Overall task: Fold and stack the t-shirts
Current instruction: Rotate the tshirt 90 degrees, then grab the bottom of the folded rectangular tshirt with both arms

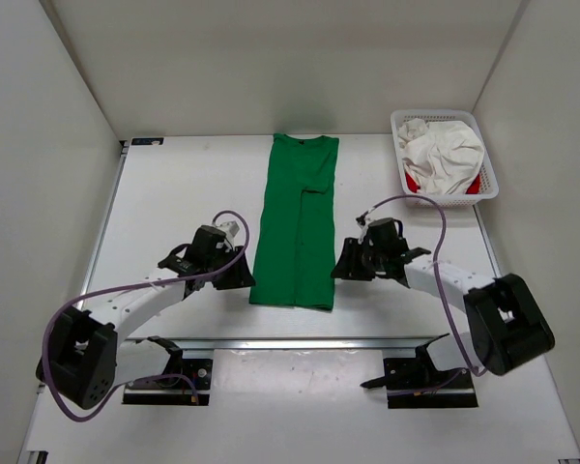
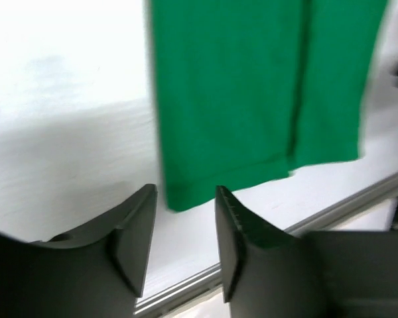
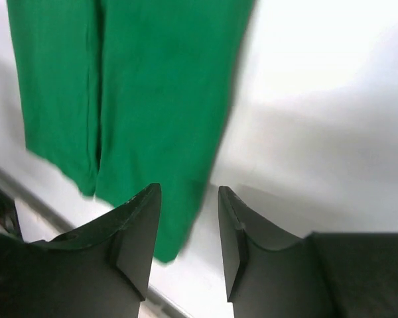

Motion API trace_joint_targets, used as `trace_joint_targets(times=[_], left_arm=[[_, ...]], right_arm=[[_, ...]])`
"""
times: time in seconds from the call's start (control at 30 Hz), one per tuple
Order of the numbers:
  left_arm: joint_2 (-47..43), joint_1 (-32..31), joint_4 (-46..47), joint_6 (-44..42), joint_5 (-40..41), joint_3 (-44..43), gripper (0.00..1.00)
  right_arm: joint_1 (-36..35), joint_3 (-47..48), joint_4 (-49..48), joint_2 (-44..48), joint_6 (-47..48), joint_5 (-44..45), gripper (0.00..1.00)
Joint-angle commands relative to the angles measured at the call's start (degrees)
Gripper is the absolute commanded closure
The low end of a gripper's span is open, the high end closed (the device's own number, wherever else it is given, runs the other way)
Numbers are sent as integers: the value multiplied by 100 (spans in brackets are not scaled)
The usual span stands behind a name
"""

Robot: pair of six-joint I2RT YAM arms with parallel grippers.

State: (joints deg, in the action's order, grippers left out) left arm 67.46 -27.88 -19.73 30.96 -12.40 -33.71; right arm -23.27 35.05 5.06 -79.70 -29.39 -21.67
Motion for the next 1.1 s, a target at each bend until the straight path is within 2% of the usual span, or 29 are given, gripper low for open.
trace_joint_targets(times=[0.0,0.07,0.17,0.4,0.53,0.57,0.67,0.73,0.77,0.9,1.0,1.07], left_arm=[[213,-156,-444,-274,282,146,46],[486,-340,-471,-231,264,128,42],[681,-342,-270,-170,213,225,41],[637,-306,-5,6,142,418,54],[908,-455,153,77,-7,366,58],[987,-508,232,86,-16,366,61],[1076,-517,346,121,-156,357,81],[1041,-500,251,130,-140,261,95],[980,-595,128,103,-79,199,100],[576,-648,-434,-20,-147,356,100],[-29,-876,-952,164,-420,620,100],[-328,-965,-1208,339,-543,620,100]], right_arm=[[-440,-506,268,507,-136,40,61],[-600,-796,84,630,-374,32,62],[-793,-1175,-197,798,-726,-21,63],[-952,-1413,-461,772,-1008,-136,67],[-811,-1562,-638,772,-972,-206,76],[-785,-1528,-647,737,-990,-241,78],[-811,-1571,-717,702,-929,-338,86],[-855,-1475,-586,719,-902,-285,100],[-933,-1474,-385,763,-876,-198,100],[-1162,-1772,-23,1263,-1077,-240,100],[-1652,-1861,529,1860,-1464,-93,100],[-1681,-1783,890,2124,-1474,-30,99]])
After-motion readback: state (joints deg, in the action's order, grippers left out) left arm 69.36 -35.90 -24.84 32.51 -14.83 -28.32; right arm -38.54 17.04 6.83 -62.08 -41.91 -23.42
